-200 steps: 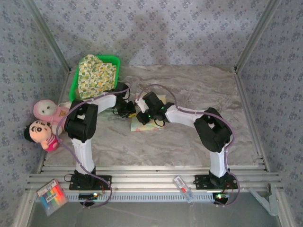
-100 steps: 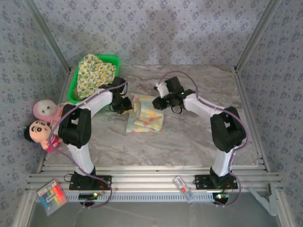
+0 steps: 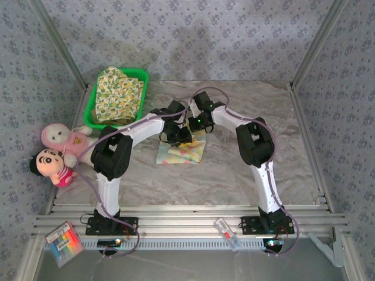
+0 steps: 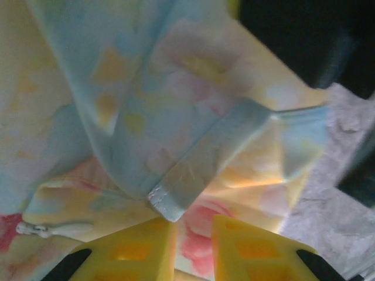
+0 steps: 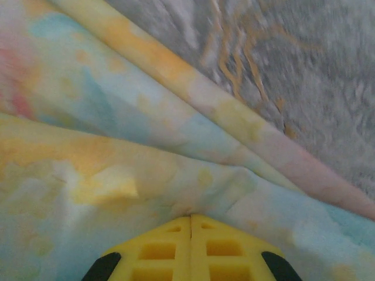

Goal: Fold and stack the skirts

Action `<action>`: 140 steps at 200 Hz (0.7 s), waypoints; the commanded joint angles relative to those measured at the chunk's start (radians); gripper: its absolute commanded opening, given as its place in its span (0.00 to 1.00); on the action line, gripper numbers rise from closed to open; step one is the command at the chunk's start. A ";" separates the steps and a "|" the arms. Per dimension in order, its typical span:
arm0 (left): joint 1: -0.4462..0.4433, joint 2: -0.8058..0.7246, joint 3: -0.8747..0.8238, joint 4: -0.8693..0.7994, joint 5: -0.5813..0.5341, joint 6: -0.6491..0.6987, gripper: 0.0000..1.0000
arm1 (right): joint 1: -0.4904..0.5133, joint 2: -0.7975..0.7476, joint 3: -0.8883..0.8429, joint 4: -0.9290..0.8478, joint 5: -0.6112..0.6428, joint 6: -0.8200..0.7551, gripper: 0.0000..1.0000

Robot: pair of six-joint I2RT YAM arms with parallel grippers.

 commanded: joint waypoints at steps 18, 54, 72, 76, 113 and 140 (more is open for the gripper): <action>0.072 -0.017 -0.094 -0.037 -0.044 0.025 0.23 | -0.055 -0.082 -0.167 -0.098 0.125 0.254 0.00; 0.157 -0.090 -0.162 -0.033 -0.067 0.097 0.28 | -0.033 -0.300 -0.534 0.156 -0.013 0.490 0.03; 0.173 -0.142 -0.167 -0.007 -0.041 0.146 0.37 | 0.039 -0.423 -0.721 0.373 -0.091 0.689 0.10; 0.173 -0.157 -0.169 0.000 -0.035 0.154 0.40 | 0.050 -0.449 -0.749 0.437 -0.093 0.720 0.13; 0.177 -0.266 -0.219 0.070 -0.067 0.184 0.55 | 0.067 -0.612 -0.815 0.511 0.120 0.664 0.33; 0.186 -0.255 -0.231 0.045 -0.116 0.168 0.52 | 0.000 -0.586 -0.781 0.513 0.037 0.417 0.35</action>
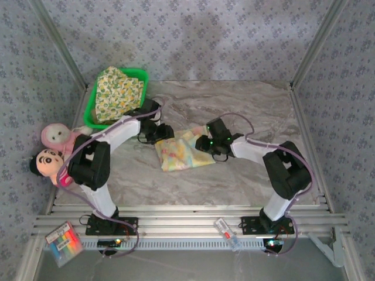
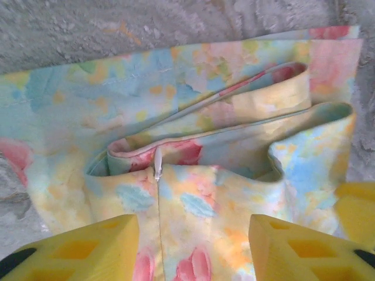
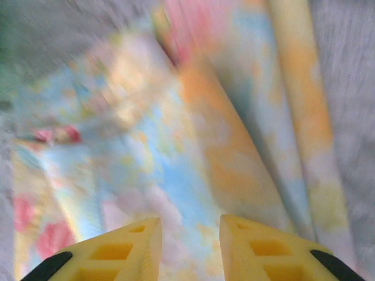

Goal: Fold and stack the skirts

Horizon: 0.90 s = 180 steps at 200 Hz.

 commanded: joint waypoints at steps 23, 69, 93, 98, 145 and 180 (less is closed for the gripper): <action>0.009 0.015 -0.019 -0.009 -0.062 -0.001 0.53 | -0.094 0.059 0.068 -0.001 -0.043 -0.331 0.38; 0.009 0.045 -0.024 0.006 -0.047 -0.025 0.60 | -0.090 0.140 0.141 -0.082 -0.127 -0.520 0.48; 0.009 0.062 -0.031 0.008 -0.045 -0.041 0.60 | -0.067 0.184 0.182 -0.131 -0.102 -0.554 0.47; 0.010 0.063 -0.032 0.010 -0.045 -0.045 0.60 | -0.062 0.190 0.187 -0.137 -0.098 -0.560 0.47; 0.003 0.085 -0.043 0.020 -0.027 -0.055 0.61 | -0.018 0.167 0.197 -0.124 -0.004 -0.566 0.20; 0.002 0.094 -0.032 -0.008 -0.046 -0.023 0.57 | -0.018 0.095 0.187 -0.088 -0.018 -0.540 0.02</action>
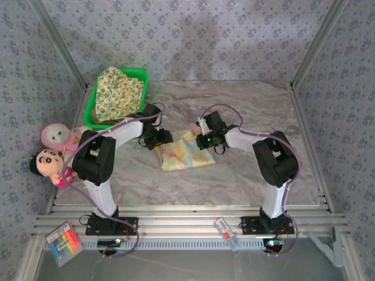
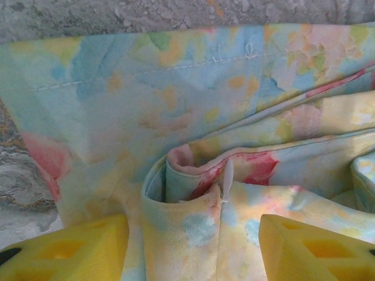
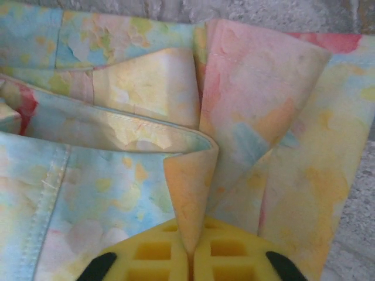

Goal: Fold and stack the skirts

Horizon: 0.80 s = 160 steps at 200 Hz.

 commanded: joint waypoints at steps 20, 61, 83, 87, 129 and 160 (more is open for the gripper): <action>0.003 -0.003 0.015 -0.036 -0.037 0.054 0.41 | -0.010 -0.102 0.009 0.041 -0.007 0.039 0.01; 0.048 0.011 -0.023 -0.011 -0.044 0.067 0.18 | -0.056 -0.105 -0.015 0.115 -0.079 0.138 0.05; 0.053 0.031 -0.031 -0.002 -0.044 0.073 0.10 | -0.059 -0.080 0.000 0.106 -0.079 0.136 0.12; 0.053 0.034 -0.033 -0.002 -0.044 0.074 0.09 | -0.060 -0.076 0.004 0.100 -0.078 0.133 0.12; 0.055 0.047 -0.040 0.020 -0.046 0.074 0.02 | -0.050 -0.061 0.016 0.084 -0.043 0.127 0.10; 0.056 0.063 -0.034 0.022 -0.037 0.075 0.01 | -0.051 -0.058 0.019 0.060 -0.026 0.112 0.25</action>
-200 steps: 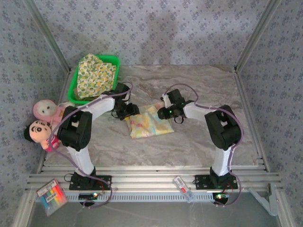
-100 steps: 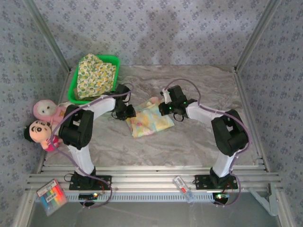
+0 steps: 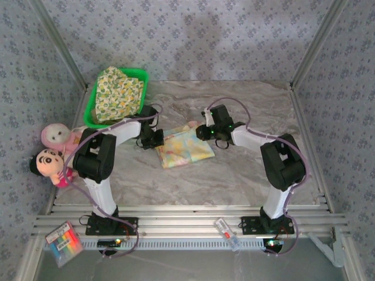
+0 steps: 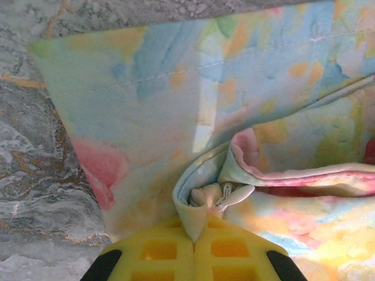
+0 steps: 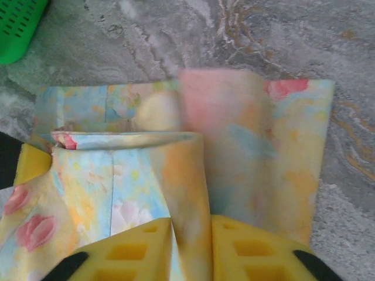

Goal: Fold and stack the skirts

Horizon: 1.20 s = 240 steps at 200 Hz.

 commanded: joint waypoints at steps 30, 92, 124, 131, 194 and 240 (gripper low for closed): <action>0.010 0.034 -0.009 -0.012 -0.009 0.012 0.00 | 0.005 0.013 0.017 -0.034 0.028 -0.011 0.14; 0.012 0.037 -0.011 -0.010 -0.007 0.011 0.00 | 0.014 0.095 0.068 -0.084 0.096 -0.031 0.36; 0.012 0.037 -0.010 -0.007 -0.005 0.009 0.00 | 0.026 0.128 0.125 -0.129 0.101 -0.057 0.29; 0.013 0.037 -0.010 -0.007 -0.003 0.008 0.00 | 0.029 0.123 0.126 -0.128 0.103 -0.061 0.23; 0.029 0.036 -0.020 0.012 0.025 0.007 0.00 | 0.015 0.095 0.127 -0.165 0.198 -0.031 0.32; 0.030 0.039 -0.029 0.022 0.028 0.002 0.00 | 0.019 0.145 0.154 -0.208 0.159 -0.025 0.32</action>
